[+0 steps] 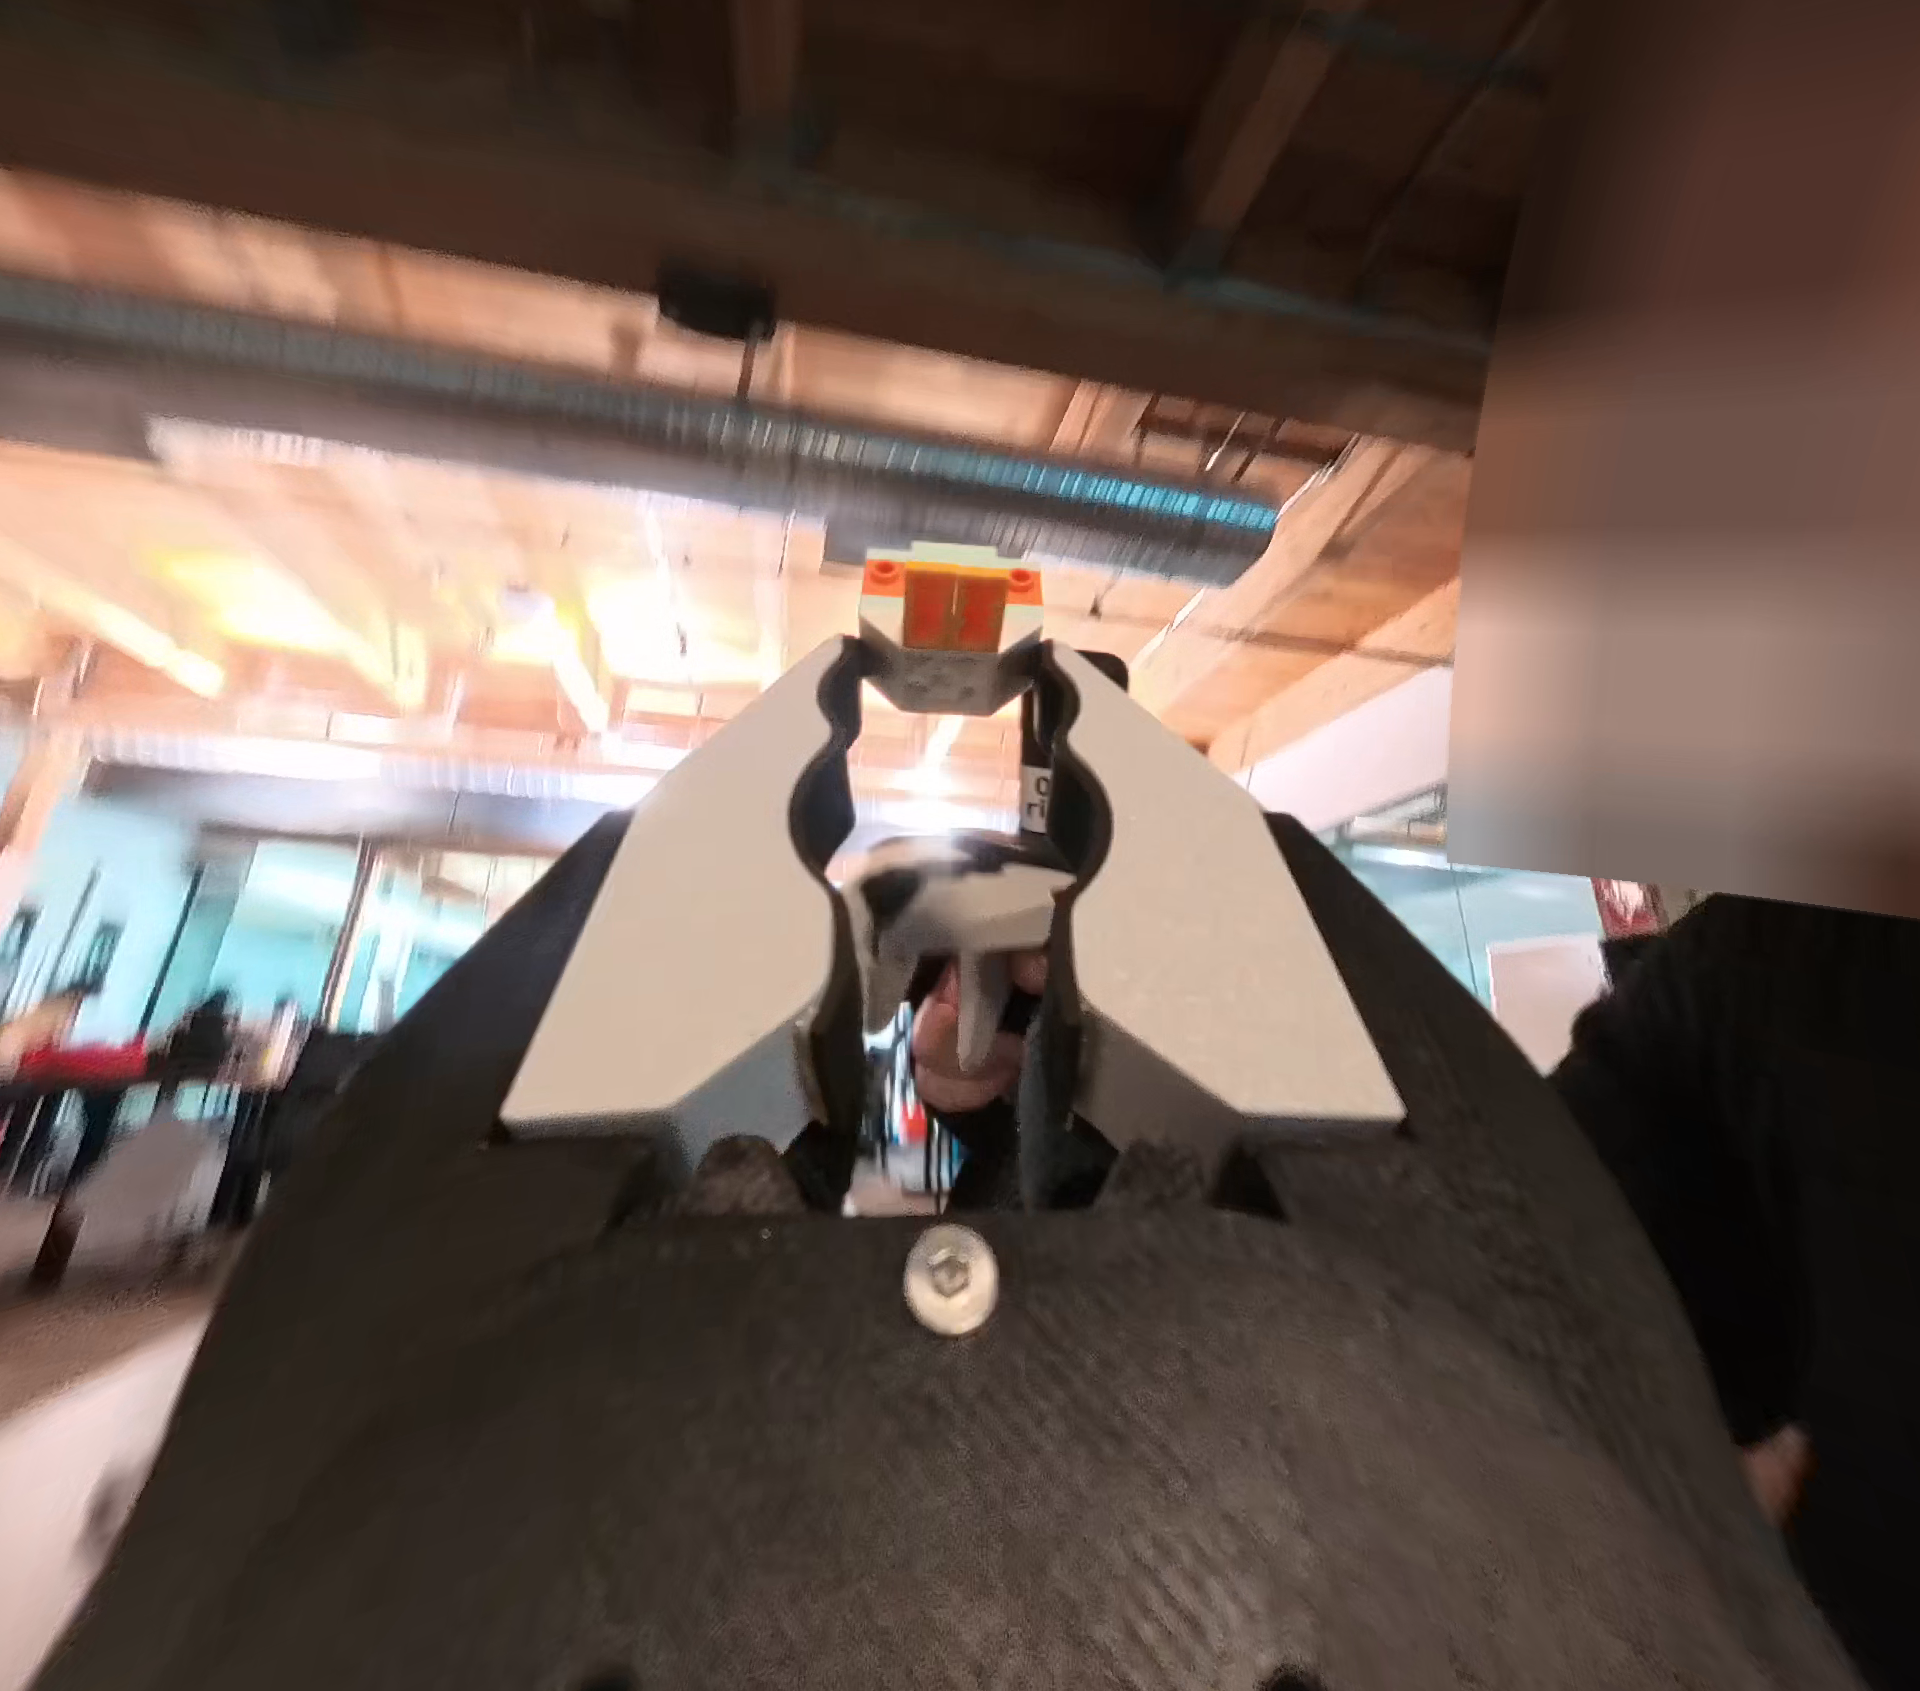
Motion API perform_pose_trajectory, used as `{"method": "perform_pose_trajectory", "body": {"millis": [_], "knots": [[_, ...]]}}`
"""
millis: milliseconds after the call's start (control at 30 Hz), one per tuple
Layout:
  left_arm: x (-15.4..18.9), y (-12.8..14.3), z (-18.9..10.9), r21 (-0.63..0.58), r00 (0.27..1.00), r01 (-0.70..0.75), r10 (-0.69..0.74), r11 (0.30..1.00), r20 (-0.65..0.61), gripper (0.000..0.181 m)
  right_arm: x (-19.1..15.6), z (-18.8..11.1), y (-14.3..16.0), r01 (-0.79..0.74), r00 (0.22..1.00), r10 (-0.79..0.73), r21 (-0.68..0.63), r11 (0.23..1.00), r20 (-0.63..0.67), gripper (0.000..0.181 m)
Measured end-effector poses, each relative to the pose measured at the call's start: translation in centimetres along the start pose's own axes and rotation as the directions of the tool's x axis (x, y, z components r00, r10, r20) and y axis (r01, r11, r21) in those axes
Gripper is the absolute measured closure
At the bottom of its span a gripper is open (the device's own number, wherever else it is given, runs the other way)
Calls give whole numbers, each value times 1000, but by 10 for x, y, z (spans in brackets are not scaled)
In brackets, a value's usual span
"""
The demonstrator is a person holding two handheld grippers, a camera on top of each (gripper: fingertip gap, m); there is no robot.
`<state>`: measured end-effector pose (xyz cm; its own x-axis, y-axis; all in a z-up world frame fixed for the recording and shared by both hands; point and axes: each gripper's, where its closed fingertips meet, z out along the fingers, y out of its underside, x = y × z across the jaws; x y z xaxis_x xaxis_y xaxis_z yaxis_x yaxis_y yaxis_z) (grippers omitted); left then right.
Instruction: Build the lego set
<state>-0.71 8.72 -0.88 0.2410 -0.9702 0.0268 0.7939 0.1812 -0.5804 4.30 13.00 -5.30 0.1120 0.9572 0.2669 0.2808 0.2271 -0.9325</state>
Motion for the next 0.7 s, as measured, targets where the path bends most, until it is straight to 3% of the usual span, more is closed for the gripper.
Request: {"method": "perform_pose_trajectory", "body": {"millis": [233,367,533,700], "knots": [[39,-19,31,125,981,-187,192,974,-27,149,-30,-1,-91,130,966,-120,-31,991,228,168],[46,-35,30,162,966,-256,260,953,-3,149,-47,9,-114,189,928,-145,-100,977,344,168],[44,-45,24,189,972,-231,235,954,3,149,-62,15,-140,151,887,-86,-107,983,454,168],[45,-50,22,212,975,-217,222,953,-2,149,-69,22,-143,152,871,-61,-148,977,488,169]]}}
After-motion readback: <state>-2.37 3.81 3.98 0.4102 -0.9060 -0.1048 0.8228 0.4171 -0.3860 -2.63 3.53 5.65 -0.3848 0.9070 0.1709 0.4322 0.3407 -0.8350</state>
